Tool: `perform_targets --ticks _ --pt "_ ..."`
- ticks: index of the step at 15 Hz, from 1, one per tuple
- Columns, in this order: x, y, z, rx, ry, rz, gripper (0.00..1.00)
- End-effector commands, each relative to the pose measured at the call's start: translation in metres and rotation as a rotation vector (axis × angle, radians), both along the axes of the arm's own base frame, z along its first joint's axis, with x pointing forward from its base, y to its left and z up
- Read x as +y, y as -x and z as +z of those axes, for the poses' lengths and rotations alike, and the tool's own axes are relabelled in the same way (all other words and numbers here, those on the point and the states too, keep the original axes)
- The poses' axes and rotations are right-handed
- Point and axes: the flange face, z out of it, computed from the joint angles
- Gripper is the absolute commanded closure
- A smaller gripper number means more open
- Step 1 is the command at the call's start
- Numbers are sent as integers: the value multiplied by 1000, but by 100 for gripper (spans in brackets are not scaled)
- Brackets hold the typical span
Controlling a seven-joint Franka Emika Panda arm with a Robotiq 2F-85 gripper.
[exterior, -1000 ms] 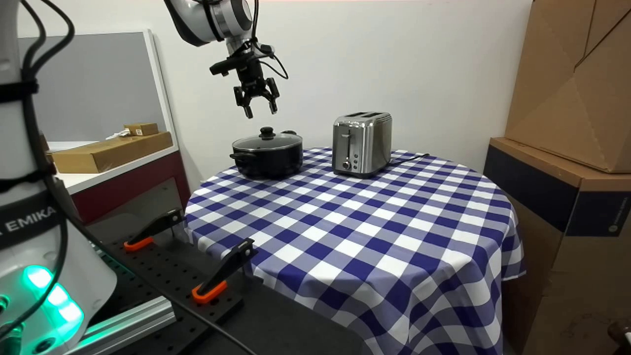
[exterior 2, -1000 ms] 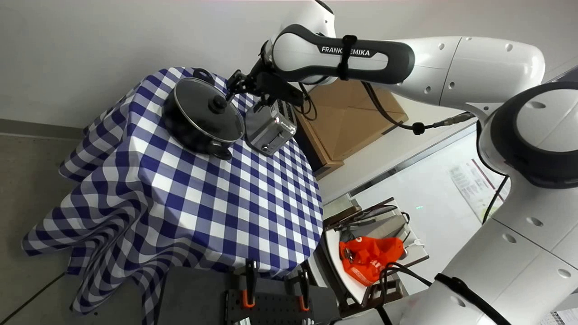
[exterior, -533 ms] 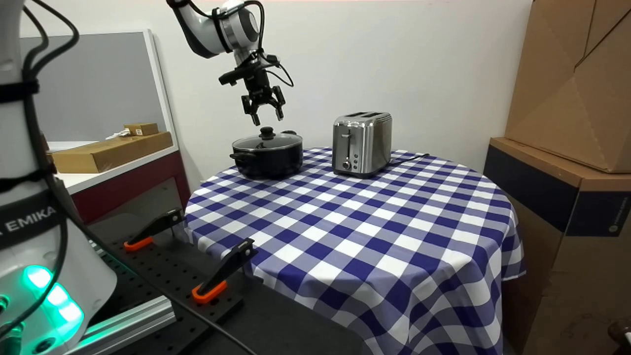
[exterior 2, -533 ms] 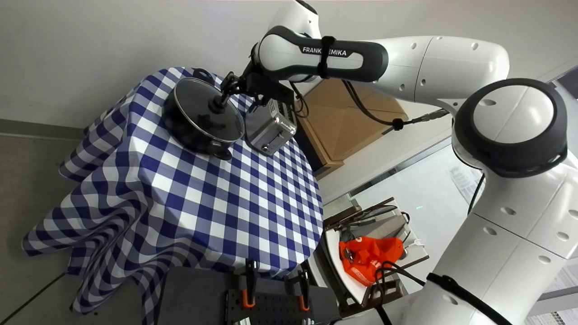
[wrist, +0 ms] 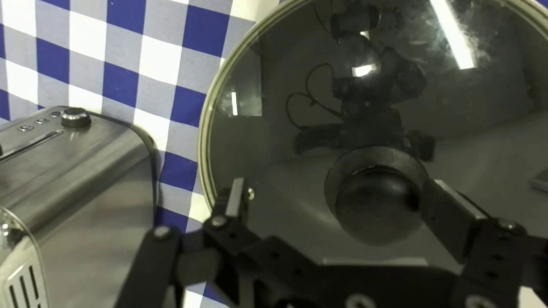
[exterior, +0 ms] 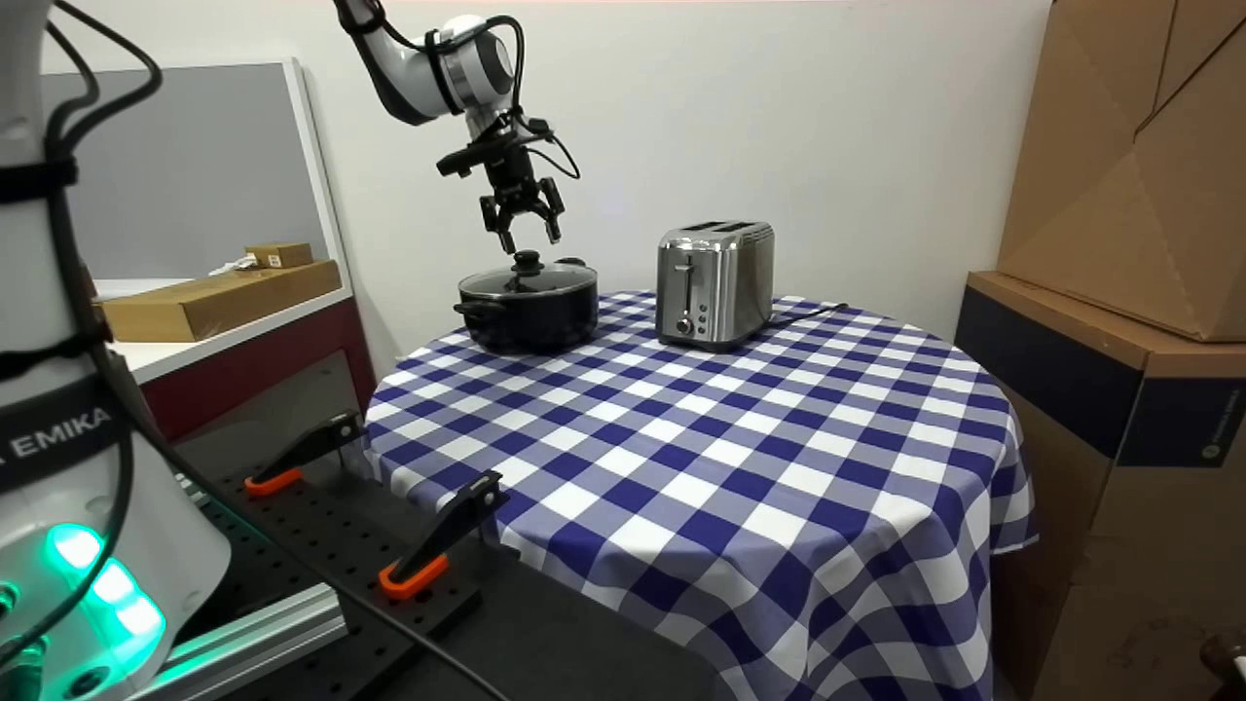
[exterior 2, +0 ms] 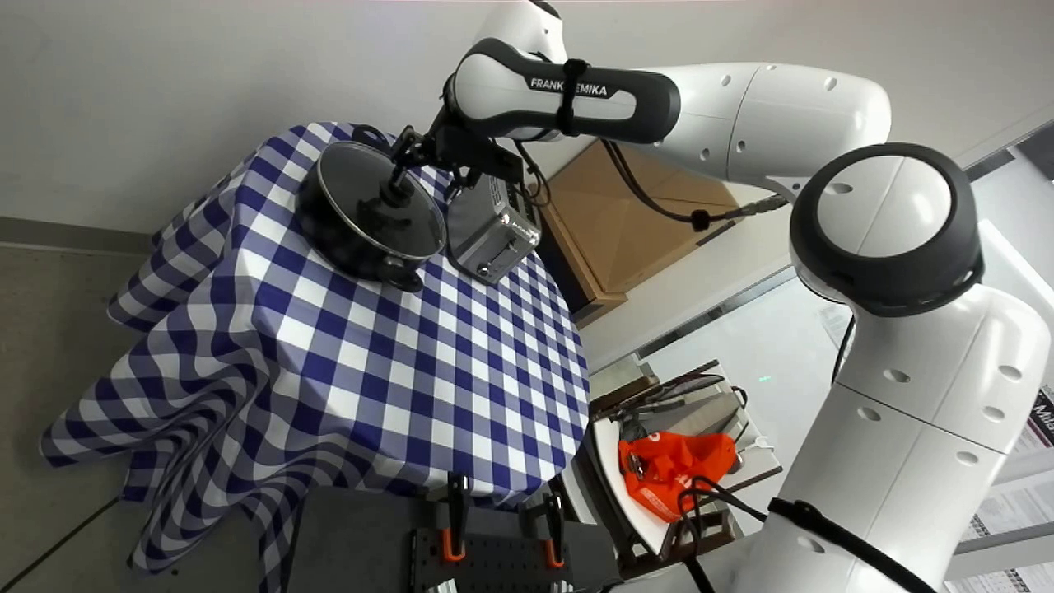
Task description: Remove the glass lid from the black pot
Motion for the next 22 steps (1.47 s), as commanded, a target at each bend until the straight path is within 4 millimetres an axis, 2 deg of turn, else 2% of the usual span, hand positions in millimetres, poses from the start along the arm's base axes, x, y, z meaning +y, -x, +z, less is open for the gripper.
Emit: perform_targets --ticks 1,6,7,8,11,15,17,18,19,21,22 --pt "10 -10 -1 10 5 -9 0" --pt "16 -14 -3 30 5 -7 0" --pt "17 -14 -4 35 10 -7 10" --pt "17 -15 -5 41 13 -5 26" --pt "21 -15 -5 52 9 -3 50" --pt "26 -13 -4 57 4 9 78" --pt "26 -13 -3 59 6 9 82" --pt "26 -13 0 60 3 9 87" --pt "26 -11 3 59 -4 10 97" --pt "26 -9 9 62 -17 9 100" --pt "25 -9 11 70 -26 9 74"
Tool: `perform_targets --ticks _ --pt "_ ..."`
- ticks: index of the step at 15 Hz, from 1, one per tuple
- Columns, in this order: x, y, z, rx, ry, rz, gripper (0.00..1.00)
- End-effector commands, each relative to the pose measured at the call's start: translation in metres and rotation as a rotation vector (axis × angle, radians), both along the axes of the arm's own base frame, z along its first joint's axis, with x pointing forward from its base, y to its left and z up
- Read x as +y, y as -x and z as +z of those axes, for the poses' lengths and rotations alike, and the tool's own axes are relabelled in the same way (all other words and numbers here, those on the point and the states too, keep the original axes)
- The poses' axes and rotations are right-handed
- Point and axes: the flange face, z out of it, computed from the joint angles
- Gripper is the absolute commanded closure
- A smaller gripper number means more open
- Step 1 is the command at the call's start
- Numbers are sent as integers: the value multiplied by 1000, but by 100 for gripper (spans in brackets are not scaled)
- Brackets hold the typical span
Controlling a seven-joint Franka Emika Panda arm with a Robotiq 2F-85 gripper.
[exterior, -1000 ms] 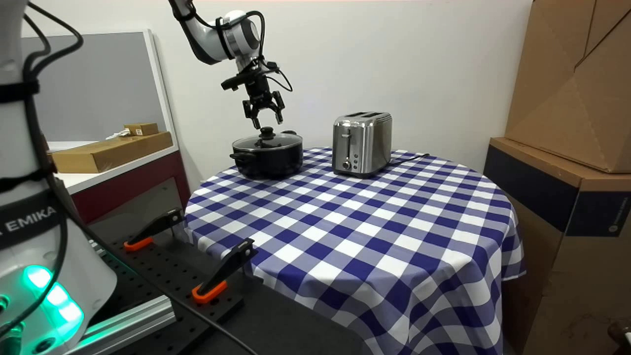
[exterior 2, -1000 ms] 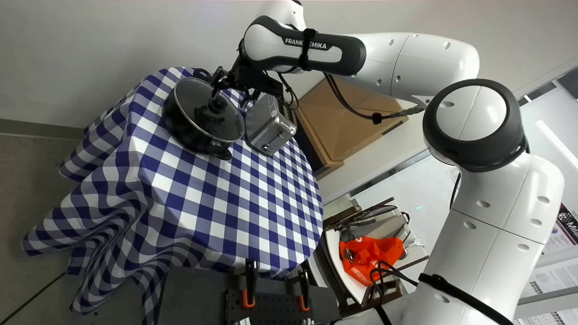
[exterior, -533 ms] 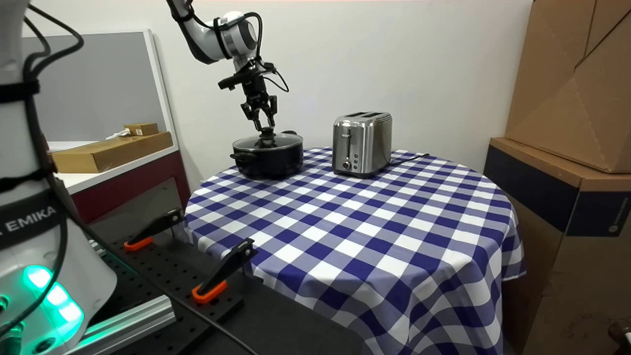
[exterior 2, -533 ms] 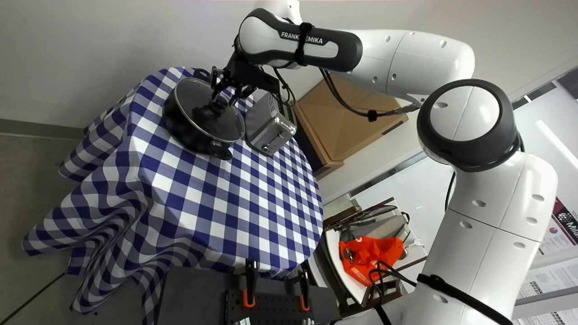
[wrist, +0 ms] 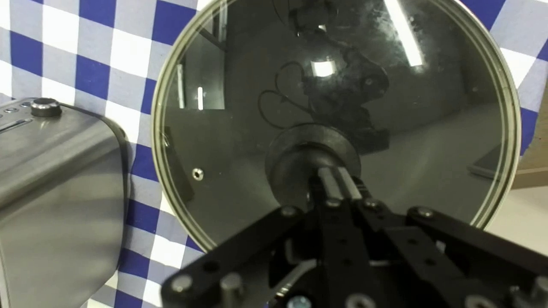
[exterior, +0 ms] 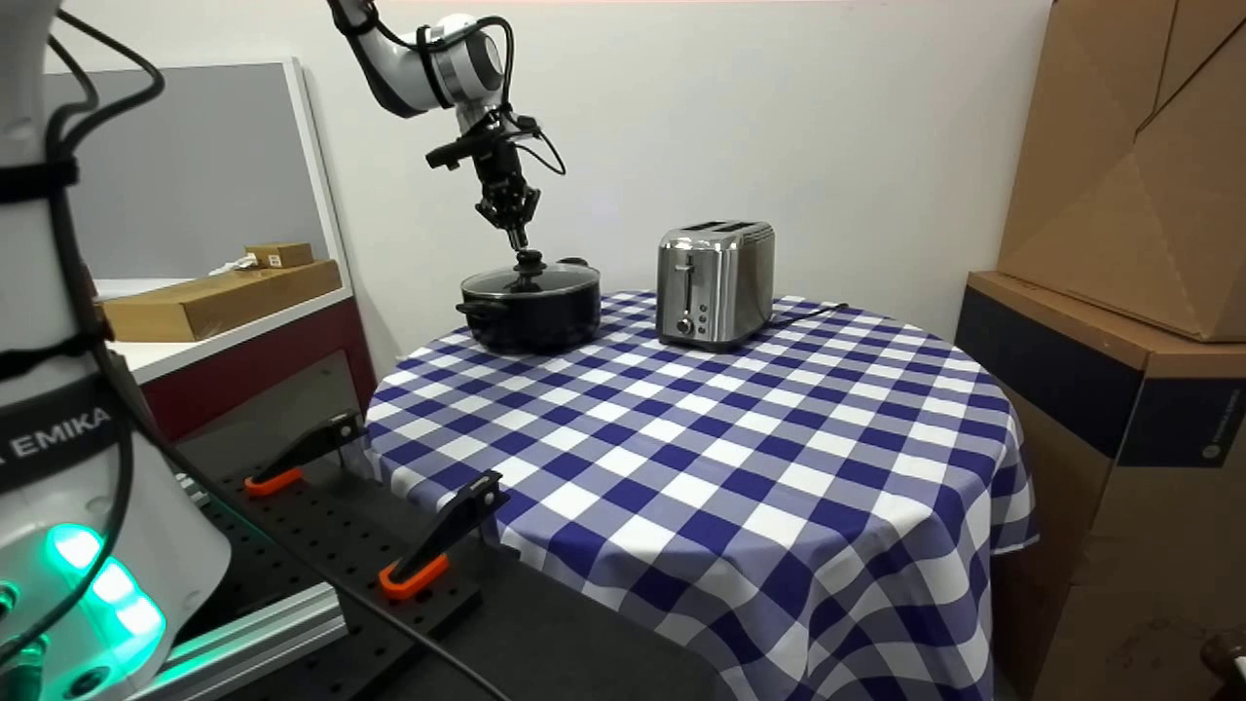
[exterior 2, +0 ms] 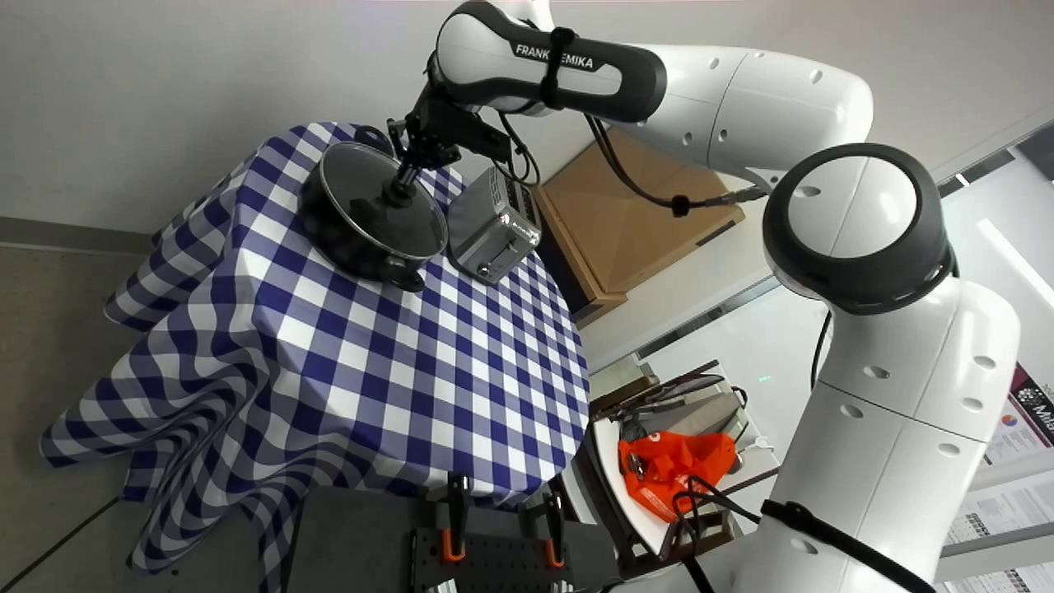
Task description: Remove the glass lid from the black pot
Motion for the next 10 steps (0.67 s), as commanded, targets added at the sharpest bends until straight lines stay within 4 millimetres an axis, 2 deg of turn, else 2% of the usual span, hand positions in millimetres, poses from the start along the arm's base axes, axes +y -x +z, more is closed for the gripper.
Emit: perform_targets --ticks 1,3,10 --pt "-10 -2 3 36 -17 6 73" --pt "-15 -4 2 44 -14 3 62" --pt "-24 -10 -9 53 5 -9 10"
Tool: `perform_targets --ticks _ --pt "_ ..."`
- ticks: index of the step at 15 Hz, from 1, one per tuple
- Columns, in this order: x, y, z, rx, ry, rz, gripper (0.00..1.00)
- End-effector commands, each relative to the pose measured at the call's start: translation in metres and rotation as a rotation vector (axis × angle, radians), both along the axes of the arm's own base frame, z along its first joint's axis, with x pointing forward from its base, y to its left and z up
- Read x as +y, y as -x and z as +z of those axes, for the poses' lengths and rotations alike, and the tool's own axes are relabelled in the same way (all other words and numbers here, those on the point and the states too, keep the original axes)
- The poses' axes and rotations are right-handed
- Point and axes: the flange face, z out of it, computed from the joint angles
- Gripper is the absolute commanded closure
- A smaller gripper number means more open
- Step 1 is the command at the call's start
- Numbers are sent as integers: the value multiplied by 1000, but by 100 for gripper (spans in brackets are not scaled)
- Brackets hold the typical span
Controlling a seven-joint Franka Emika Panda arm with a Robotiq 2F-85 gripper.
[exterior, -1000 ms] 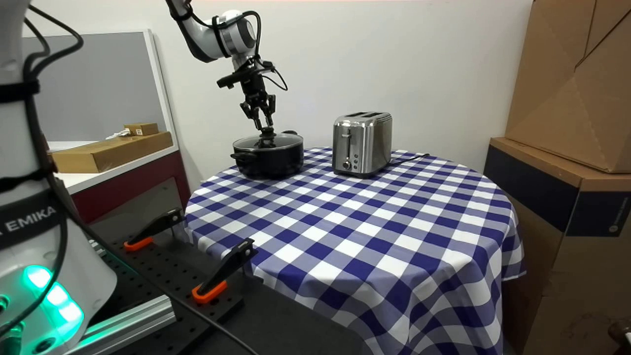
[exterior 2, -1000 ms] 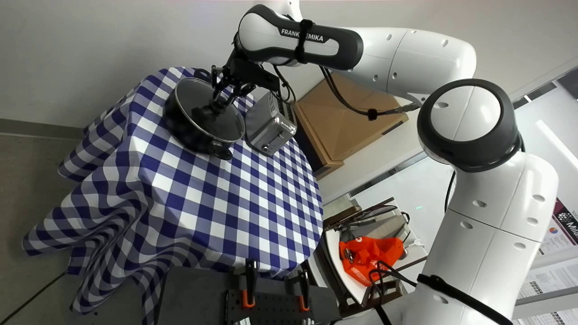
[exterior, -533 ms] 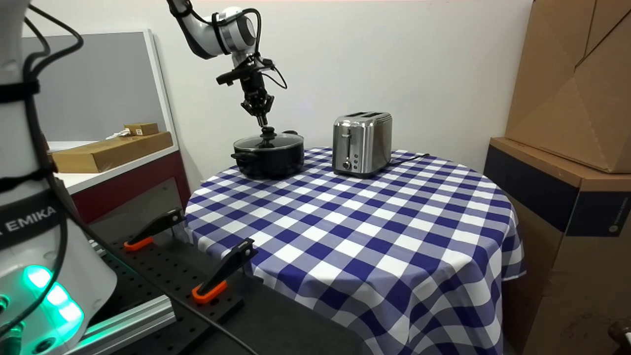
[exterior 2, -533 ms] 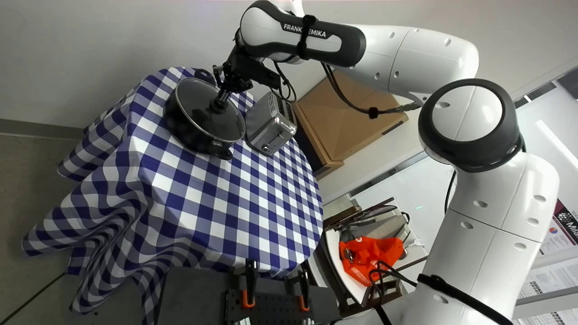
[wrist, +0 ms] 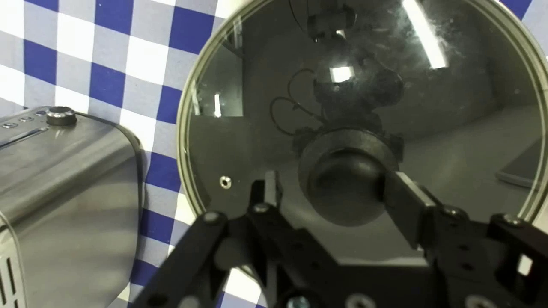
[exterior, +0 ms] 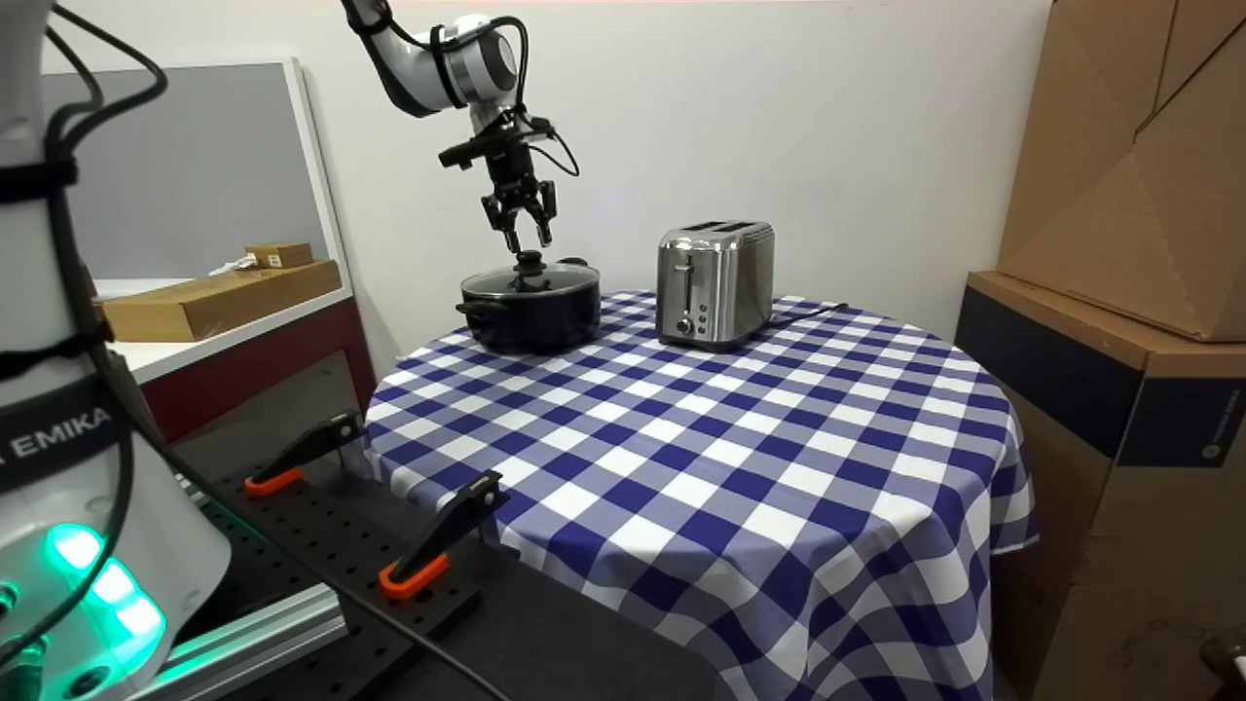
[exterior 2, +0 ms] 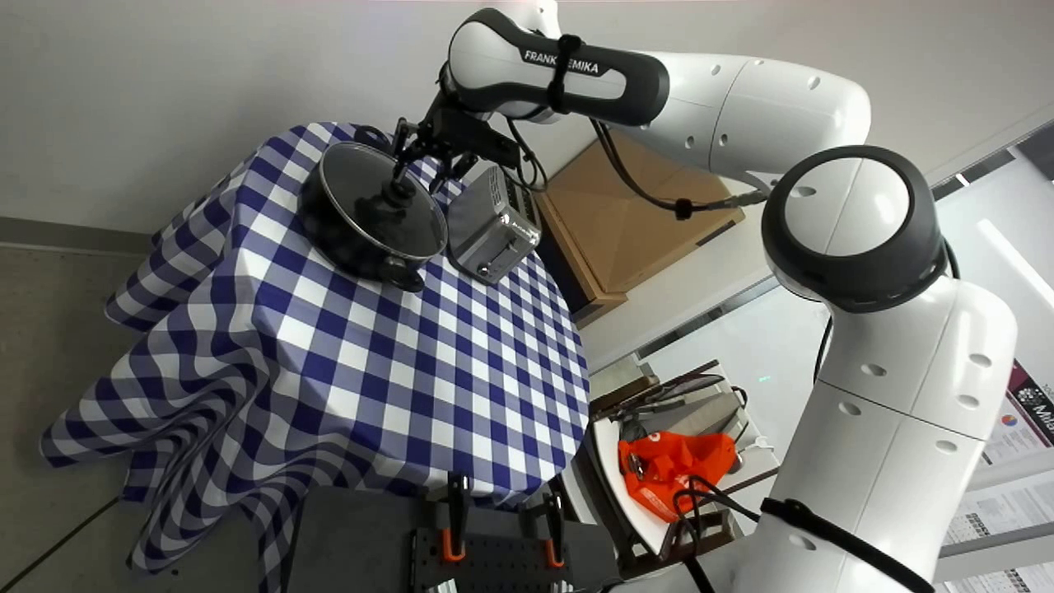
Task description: Remove the glass lid from the black pot
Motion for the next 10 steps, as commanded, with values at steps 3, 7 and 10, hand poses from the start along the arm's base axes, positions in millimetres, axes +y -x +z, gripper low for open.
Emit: perform_targets --ticks 3,7,10 --pt "-3 -3 -14 40 8 4 0" --pt "-6 -5 -21 46 11 4 26" --pt "-6 -6 -20 42 5 6 48"
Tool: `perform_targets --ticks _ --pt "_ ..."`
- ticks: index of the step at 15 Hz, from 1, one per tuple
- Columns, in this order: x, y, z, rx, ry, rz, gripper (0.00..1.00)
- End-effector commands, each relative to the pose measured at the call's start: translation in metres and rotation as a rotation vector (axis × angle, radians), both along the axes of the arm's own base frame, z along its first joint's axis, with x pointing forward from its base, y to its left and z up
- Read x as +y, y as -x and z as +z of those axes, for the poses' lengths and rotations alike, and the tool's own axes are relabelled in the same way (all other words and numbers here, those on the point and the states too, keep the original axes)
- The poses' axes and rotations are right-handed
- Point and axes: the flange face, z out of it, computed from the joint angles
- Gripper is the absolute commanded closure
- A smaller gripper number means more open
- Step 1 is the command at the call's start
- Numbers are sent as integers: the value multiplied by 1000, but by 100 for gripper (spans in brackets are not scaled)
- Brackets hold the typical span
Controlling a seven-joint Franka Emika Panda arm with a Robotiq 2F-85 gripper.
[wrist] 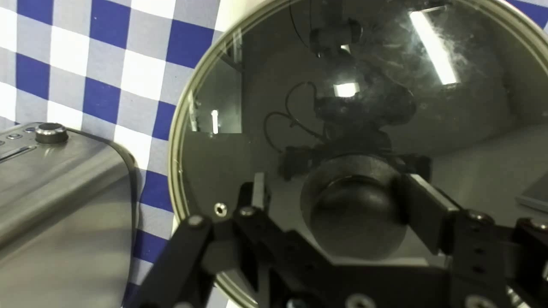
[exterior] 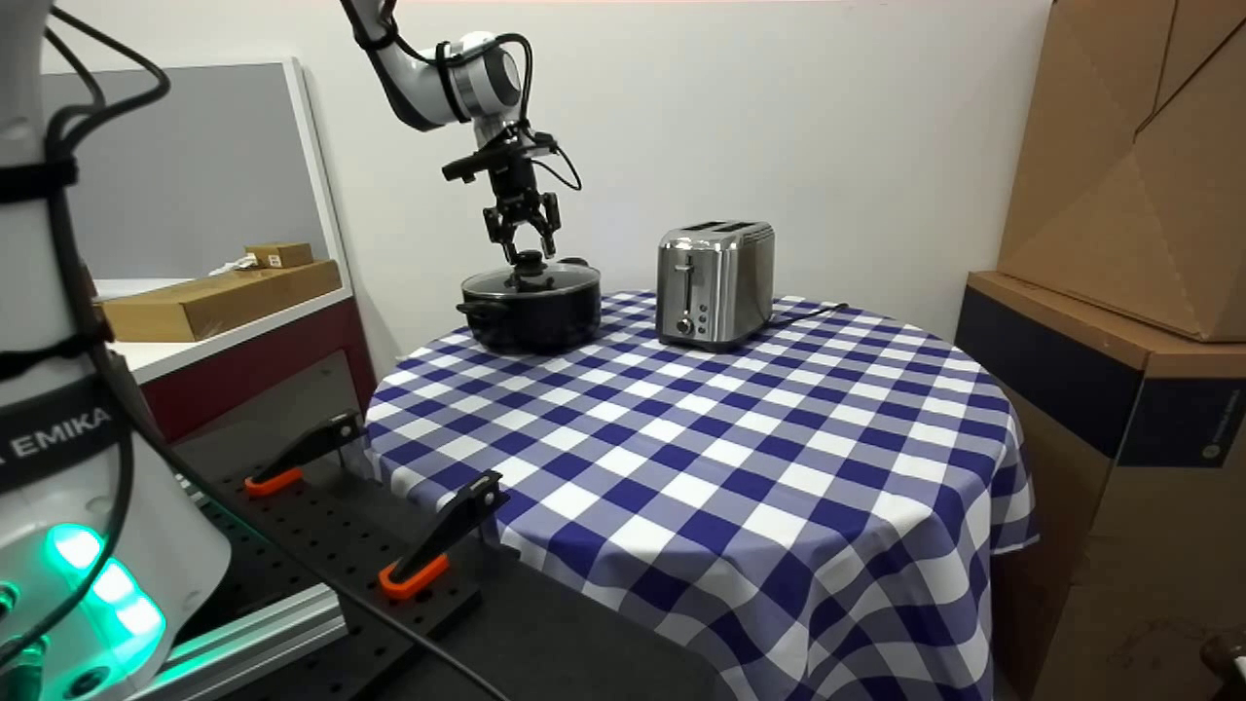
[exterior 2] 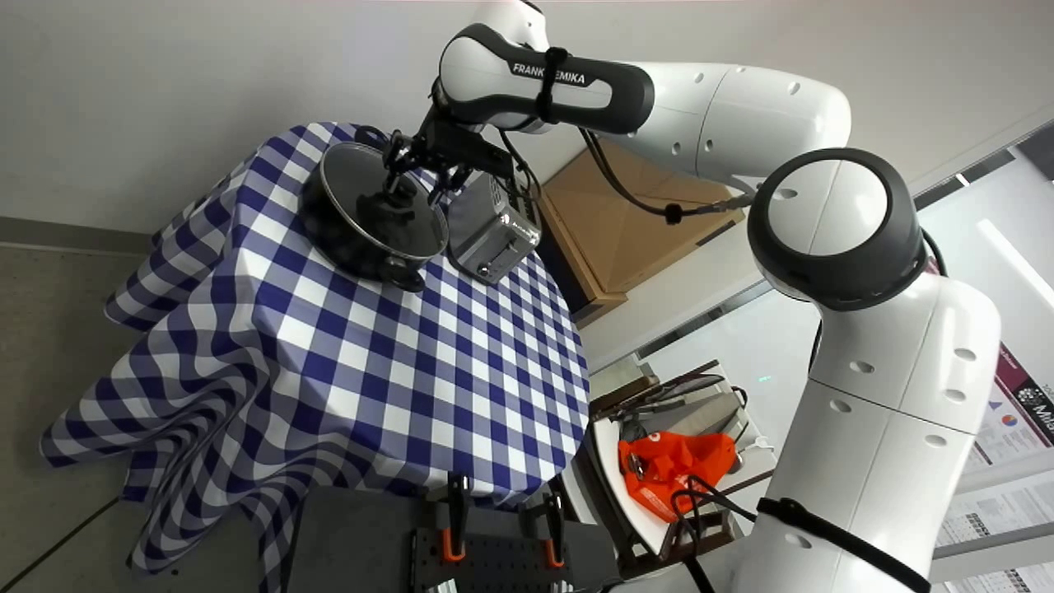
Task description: Remove the glass lid from the black pot
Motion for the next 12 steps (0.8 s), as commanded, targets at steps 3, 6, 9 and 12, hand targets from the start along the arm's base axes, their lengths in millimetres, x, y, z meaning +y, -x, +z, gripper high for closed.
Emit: perform_targets --ticks 3,6,9,12 --pt "2 -5 5 9 -19 18 71" --pt "3 -2 14 8 -34 32 77" --pt "2 7 28 13 -50 25 77" --pt "2 21 53 1 -75 11 77"
